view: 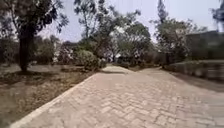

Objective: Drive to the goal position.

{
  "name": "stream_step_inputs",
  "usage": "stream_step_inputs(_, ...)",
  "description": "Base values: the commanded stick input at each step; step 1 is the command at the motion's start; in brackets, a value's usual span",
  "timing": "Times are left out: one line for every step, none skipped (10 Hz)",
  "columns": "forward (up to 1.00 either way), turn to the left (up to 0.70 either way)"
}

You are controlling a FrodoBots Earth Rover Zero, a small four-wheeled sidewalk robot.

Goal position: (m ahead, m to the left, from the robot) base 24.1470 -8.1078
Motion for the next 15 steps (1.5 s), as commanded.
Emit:
stream_step_inputs(0.70,0.00)
stream_step_inputs(0.70,-0.35)
stream_step_inputs(0.70,-0.35)
stream_step_inputs(0.70,-0.32)
stream_step_inputs(0.70,-0.14)
stream_step_inputs(0.70,0.00)
stream_step_inputs(0.70,0.00)
stream_step_inputs(0.70,0.00)
stream_step_inputs(0.70,0.00)
stream_step_inputs(0.70,0.00)
stream_step_inputs(0.70,0.00)
stream_step_inputs(0.70,0.00)
stream_step_inputs(0.70,0.00)
stream_step_inputs(0.70,0.00)
stream_step_inputs(0.70,0.00)
